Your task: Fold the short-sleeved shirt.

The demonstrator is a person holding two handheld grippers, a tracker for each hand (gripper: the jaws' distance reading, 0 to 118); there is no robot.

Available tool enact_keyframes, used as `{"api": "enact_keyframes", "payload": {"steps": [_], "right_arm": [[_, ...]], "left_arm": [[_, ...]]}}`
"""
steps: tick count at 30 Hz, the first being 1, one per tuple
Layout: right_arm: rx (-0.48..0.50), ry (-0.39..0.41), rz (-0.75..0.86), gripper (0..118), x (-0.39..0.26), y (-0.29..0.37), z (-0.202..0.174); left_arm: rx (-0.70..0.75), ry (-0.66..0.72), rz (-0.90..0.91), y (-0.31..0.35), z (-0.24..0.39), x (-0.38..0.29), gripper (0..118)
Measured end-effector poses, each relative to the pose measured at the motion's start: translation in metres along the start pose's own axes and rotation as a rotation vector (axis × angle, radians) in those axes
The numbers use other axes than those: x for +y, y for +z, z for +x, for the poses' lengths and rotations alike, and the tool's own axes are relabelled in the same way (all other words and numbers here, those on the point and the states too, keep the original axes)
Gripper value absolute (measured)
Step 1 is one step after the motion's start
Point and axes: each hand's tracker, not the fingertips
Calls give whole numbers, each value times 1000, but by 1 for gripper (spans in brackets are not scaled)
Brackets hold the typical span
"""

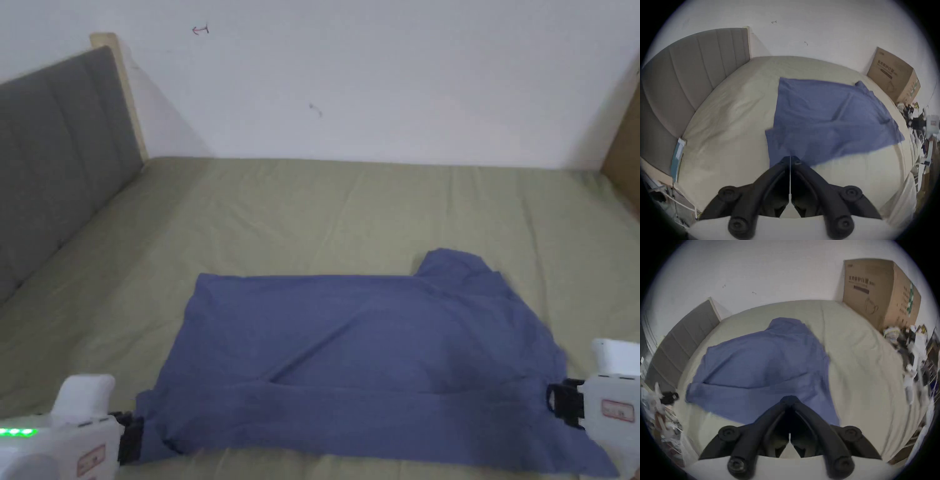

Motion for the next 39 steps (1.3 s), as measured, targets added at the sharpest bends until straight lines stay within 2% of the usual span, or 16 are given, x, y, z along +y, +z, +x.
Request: {"api": "enact_keyframes", "payload": {"steps": [6, 7, 9, 10, 15, 17, 19, 20, 21, 24, 25, 27, 29, 36, 37, 39], "right_arm": [[14, 4, -79, 1, -37, -14, -12], [25, -2, -91, 1, -40, -15, -13], [37, -14, -97, 1, -43, -16, -13], [36, -15, -97, 1, -44, -17, -15], [33, -23, -115, 1, -47, -19, -17], [32, -23, -123, 1, -49, -21, -16], [30, -29, -131, 1, -52, -22, -15], [33, -32, -135, 1, -53, -21, -13], [37, -35, -135, 1, -55, -21, -12], [20, -42, -125, 2, -58, -17, -8], [17, -54, -118, 12, -58, -16, -5], [2, -66, -105, 56, -57, -11, 2], [-22, -96, -76, 71, -54, -8, 13], [-113, -155, -166, 69, -41, -37, 55], [-98, -145, -201, 63, -47, -46, 58], [-185, -142, -202, 8, -56, -58, 57]], "left_arm": [[16, 79, -19, -3, -20, -33, 6], [22, 104, -13, -4, -24, -31, 26], [25, 126, -22, -10, -30, -25, 93], [13, 129, -29, -16, -34, -20, 104], [28, 165, -79, -51, -37, -6, 99], [-5, 182, -125, -69, -33, -10, 77], [112, 89, -135, -75, -27, -13, 47], [73, 109, -89, -69, -29, -14, 12], [73, 127, -86, -64, -31, -11, 2], [13, 170, -119, -67, -33, -9, 2], [23, 119, -110, -58, -29, -6, 2], [29, 113, -105, -52, -23, -8, 2], [25, 95, -98, -53, -28, -3, 2], [5, 59, -87, -45, -27, 9, 2], [8, 61, -86, -45, -27, 9, 2], [7, 64, -89, -48, -27, 10, 2]]}}
